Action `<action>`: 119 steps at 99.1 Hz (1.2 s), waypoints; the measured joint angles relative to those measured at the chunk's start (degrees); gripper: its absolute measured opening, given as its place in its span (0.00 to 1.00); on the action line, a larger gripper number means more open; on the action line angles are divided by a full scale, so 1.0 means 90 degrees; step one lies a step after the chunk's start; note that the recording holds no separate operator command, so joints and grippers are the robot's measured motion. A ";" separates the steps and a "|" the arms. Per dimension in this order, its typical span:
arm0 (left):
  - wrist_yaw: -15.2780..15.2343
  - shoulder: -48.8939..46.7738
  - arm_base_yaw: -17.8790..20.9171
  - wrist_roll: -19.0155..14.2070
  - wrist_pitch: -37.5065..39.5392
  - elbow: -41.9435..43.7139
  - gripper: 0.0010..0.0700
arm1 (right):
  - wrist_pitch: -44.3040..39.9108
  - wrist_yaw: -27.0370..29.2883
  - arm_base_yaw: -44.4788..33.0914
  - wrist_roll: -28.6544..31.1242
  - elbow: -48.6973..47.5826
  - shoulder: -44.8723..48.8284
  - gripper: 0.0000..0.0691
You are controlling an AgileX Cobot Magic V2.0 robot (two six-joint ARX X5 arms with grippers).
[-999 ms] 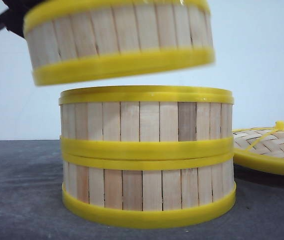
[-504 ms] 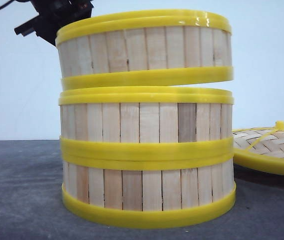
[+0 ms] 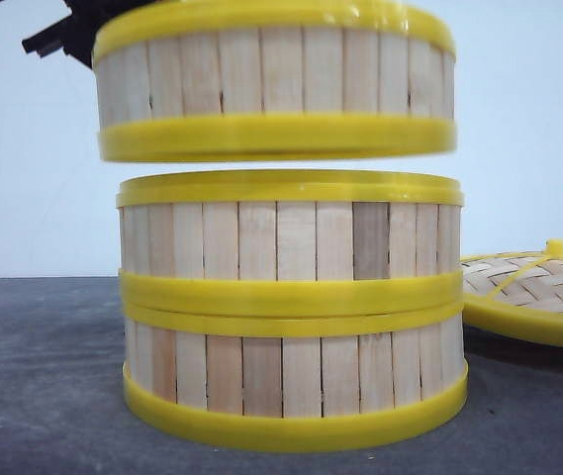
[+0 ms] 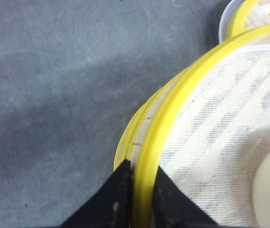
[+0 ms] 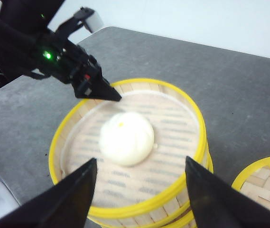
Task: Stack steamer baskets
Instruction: 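Carry the basket over the stack and lower it onto the top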
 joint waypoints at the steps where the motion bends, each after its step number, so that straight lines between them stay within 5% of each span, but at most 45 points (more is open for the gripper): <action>1: 0.0002 0.0000 0.0000 0.0002 -0.0012 0.0024 0.02 | 0.0000 0.0000 0.0000 0.0000 0.0000 0.0000 0.52; 119: 0.0112 0.0733 0.0005 0.0053 -0.0104 0.0138 0.02 | -0.0068 0.0002 0.0000 0.0000 0.0000 0.0000 0.52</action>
